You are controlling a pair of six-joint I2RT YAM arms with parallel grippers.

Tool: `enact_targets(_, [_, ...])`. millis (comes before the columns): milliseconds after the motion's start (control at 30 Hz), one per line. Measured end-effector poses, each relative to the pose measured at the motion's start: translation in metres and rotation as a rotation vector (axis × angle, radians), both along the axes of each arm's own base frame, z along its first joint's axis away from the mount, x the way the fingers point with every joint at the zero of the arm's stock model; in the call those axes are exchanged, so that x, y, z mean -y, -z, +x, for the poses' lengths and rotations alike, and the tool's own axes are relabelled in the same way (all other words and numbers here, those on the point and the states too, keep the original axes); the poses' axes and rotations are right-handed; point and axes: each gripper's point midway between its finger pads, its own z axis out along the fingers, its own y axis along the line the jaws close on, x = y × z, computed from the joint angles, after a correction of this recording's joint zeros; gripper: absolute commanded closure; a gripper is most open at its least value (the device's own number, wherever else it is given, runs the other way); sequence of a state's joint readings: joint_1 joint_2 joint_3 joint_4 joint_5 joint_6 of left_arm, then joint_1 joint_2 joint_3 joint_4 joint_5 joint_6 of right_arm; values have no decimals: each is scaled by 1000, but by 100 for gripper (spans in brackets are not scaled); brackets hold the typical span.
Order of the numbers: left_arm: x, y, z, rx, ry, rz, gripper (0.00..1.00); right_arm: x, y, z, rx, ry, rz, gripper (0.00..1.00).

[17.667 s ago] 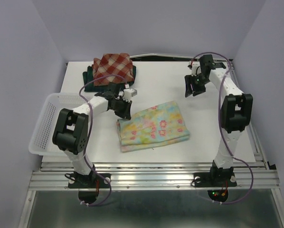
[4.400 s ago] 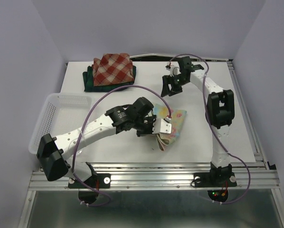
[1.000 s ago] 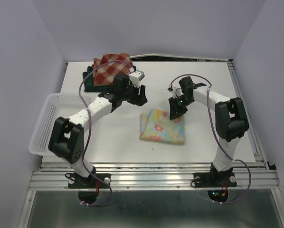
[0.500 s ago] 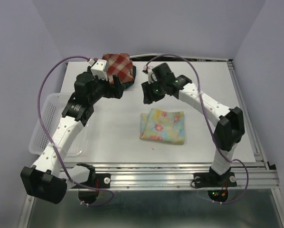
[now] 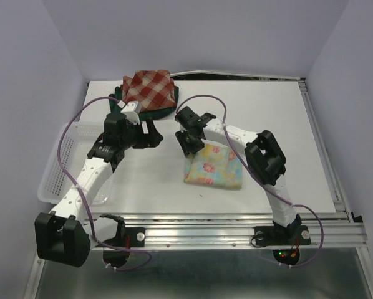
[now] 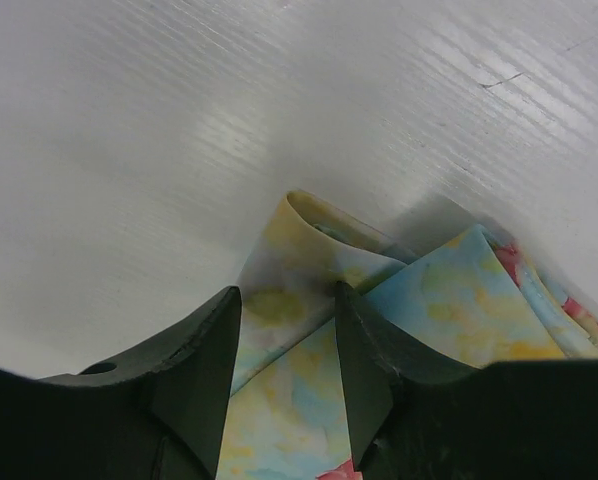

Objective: Fold and stack the skirts
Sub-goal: Neatly place the folded skirt to the corner

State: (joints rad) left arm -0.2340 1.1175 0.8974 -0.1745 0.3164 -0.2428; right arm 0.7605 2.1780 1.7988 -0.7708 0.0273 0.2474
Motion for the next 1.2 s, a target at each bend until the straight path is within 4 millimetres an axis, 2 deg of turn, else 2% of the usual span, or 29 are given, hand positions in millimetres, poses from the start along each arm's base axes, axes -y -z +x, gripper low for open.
enact_targets(200, [15, 52, -20, -174, 33, -88, 11, 2, 20, 0, -39, 28, -23, 55])
enact_targets(267, [19, 61, -18, -207, 38, -105, 13, -1, 19, 2, -37, 34, -17, 55])
enact_targets(467, [25, 83, -20, -283, 37, -141, 14, -7, 17, 8, -34, 42, -9, 46])
enact_targets(700, [27, 80, -13, -257, 35, -152, 14, -10, 9, 13, -11, 52, -2, 43])
enact_targets(1000, [25, 63, -6, -180, 23, -156, 14, -7, 7, 18, 14, 82, -24, 50])
enact_targets(1100, [24, 64, -5, -179, 18, -153, 16, -12, 6, 22, 22, 86, -14, 60])
enact_targets(1200, [20, 65, -3, -176, -3, -139, 16, -12, 20, 23, 6, 86, -28, 78])
